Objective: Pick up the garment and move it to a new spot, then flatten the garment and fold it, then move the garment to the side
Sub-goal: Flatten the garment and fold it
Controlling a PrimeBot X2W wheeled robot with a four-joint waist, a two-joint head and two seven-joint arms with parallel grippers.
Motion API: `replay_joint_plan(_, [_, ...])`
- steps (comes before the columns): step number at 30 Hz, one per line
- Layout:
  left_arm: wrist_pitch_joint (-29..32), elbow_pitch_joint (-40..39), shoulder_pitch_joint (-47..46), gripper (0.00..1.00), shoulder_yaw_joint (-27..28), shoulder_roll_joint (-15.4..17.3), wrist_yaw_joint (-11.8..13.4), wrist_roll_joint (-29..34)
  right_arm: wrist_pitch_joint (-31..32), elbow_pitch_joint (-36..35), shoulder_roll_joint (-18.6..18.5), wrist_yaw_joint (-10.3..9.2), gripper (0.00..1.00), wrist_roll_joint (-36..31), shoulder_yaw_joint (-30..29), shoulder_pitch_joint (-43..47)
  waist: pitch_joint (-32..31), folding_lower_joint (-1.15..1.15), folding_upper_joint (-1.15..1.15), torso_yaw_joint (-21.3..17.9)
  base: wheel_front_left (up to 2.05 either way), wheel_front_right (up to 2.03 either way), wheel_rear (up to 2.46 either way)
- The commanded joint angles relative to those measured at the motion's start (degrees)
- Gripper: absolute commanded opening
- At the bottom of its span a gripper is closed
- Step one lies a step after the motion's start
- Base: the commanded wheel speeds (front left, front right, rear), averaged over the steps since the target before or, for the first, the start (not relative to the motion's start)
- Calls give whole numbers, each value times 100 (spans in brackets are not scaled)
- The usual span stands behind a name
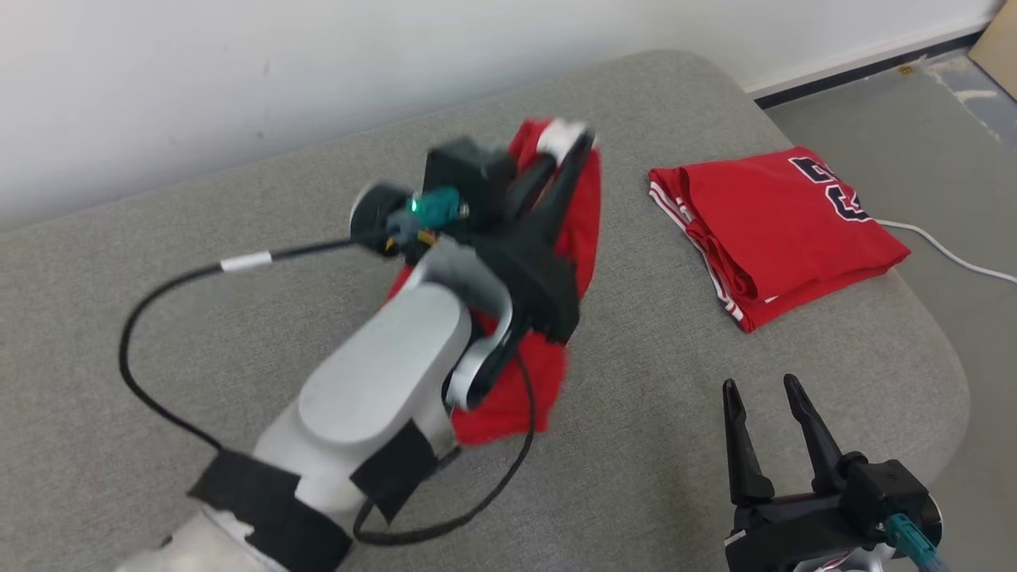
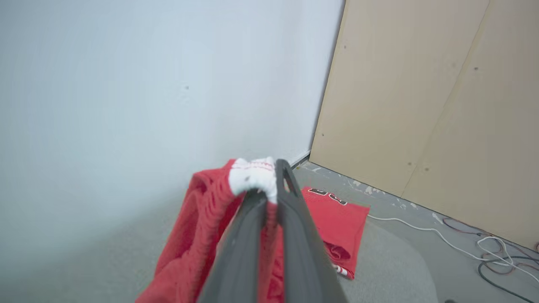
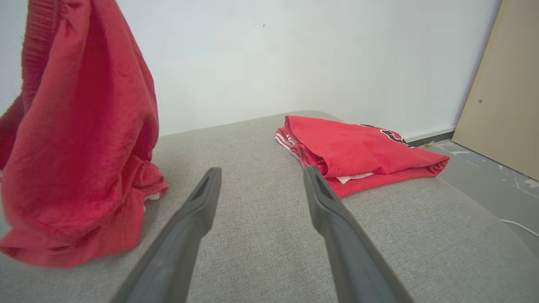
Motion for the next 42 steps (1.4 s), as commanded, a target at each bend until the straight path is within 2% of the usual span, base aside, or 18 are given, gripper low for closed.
replay_joint_plan(1, [-91, -150, -287, 0, -33, -1, -30, -132, -2, 13, 16, -15, 100, 3, 25, -14, -26, -1, -1, 32, 0, 0, 0])
replay_joint_plan(7, [-635, -1117, -818, 0, 177, 7, -148, -708, -2, -27, 16, -15, 100, -40, -90, 104, -52, -1, -1, 246, 0, 0, 0])
replay_joint_plan(12, [-425, -1665, -32, 0, 201, 357, -128, -1058, -2, -94, 18, -15, 100, -120, -190, 164, -13, -1, -1, 660, 0, 0, 0])
replay_joint_plan(15, [-151, -1872, 688, 0, 53, 723, -104, -1257, -2, -133, 16, -15, 100, -167, -176, 152, 40, -1, -1, 940, 0, 0, 0])
replay_joint_plan(18, [123, -1880, 1346, 0, -96, 1124, -40, -1382, -2, -152, 15, -15, 100, -192, -148, 83, 95, -1, -1, 1164, 0, 0, 0])
replay_joint_plan(24, [544, -1775, 2170, 0, -242, 1607, 57, -1676, -1, -149, 15, -15, 100, -242, -107, 20, 142, -1, -1, 1450, 0, 0, 0])
replay_joint_plan(32, [824, -1535, 2603, 0, -345, 1894, 159, -1840, -2, -112, 15, -15, 100, -262, -64, -18, 109, -1, -1, 1455, 0, 0, 0])
replay_joint_plan(36, [723, -1356, 2633, 0, -364, 2063, 315, -1607, -1, -97, 16, -15, 100, -299, -88, 29, 57, -1, -1, 1431, 0, 0, 0])
replay_joint_plan(42, [404, -1051, 2343, 0, -389, 2104, 576, -1188, -1, -70, 16, -15, 100, -298, -46, 23, -28, -1, -1, 1382, 0, 0, 0])
